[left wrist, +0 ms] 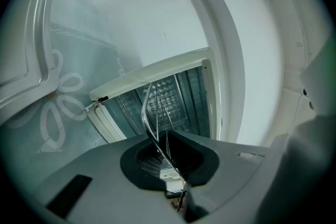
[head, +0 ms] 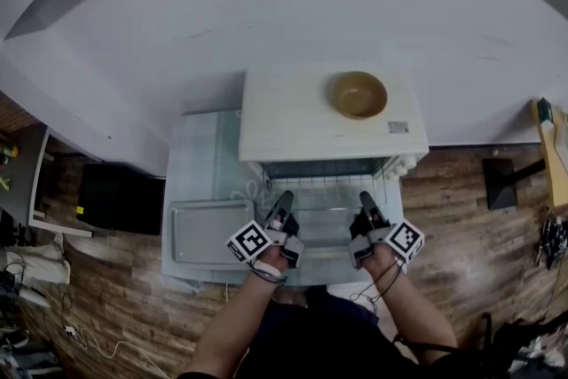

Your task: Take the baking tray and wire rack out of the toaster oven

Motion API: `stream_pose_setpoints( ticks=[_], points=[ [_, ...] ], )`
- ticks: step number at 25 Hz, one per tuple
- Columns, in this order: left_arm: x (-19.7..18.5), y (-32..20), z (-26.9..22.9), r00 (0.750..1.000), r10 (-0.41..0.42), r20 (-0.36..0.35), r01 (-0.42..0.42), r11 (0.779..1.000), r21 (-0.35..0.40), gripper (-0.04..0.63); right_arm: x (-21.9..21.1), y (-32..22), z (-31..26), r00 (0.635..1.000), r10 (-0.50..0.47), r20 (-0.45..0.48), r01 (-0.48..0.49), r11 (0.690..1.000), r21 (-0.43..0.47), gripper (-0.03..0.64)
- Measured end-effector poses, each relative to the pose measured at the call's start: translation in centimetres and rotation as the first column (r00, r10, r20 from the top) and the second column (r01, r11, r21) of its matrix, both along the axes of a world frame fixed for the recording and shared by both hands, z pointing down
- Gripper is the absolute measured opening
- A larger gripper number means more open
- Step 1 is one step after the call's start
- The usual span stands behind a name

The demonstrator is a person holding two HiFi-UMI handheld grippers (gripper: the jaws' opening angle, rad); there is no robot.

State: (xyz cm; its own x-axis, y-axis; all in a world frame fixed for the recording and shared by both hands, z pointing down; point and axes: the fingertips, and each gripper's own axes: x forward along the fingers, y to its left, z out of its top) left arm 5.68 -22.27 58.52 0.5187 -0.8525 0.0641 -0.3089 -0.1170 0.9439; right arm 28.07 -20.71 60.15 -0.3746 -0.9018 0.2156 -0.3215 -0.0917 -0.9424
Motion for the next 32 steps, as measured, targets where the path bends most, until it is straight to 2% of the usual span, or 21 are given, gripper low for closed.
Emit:
stream_pose_setpoints(
  ticks=[5,8,10,13,15,17,19,32],
  points=[
    [0.2,2.4,1.0,1.0,0.003,-0.03,-0.006,0.997,-0.076,0.017,0.2,1.5,0.1,0.999,-0.04,-0.027,0.041,0.999,0.033,0.009],
    [0.5,3.6,0.5,0.999,0.047,-0.018,-0.047,0.999,-0.027,0.017,0.1,2.6,-0.1,0.997,-0.063,-0.041,0.066,0.996,0.064,0.009],
    [0.7,4.1,-0.2,0.995,0.092,0.035,-0.093,0.995,0.039,0.017,0.3,3.3,-0.2,0.995,-0.08,-0.067,0.085,0.993,0.084,0.011],
    [0.8,4.9,-0.6,0.989,0.126,0.082,-0.133,0.987,0.085,0.017,0.8,4.4,0.2,0.989,-0.082,-0.125,0.088,0.995,0.046,0.01],
    [0.9,5.3,-0.6,0.986,0.135,0.096,-0.144,0.985,0.095,0.017,0.2,4.4,-0.7,0.988,-0.101,-0.118,0.113,0.988,0.1,0.011],
    [1.0,5.6,-0.6,0.985,0.139,0.104,-0.15,0.984,0.099,0.018,-0.7,4.0,-2.1,0.987,-0.133,-0.095,0.15,0.969,0.196,0.012],
    [1.0,5.9,-0.6,0.984,0.142,0.11,-0.153,0.983,0.103,0.018,-1.1,4.1,-2.7,0.984,-0.151,-0.094,0.17,0.957,0.234,0.012],
    [1.5,9.4,-0.2,0.978,0.162,0.132,-0.174,0.981,0.087,0.018,-0.9,7.5,-2.7,0.985,-0.162,-0.059,0.171,0.96,0.223,0.011]
  ],
)
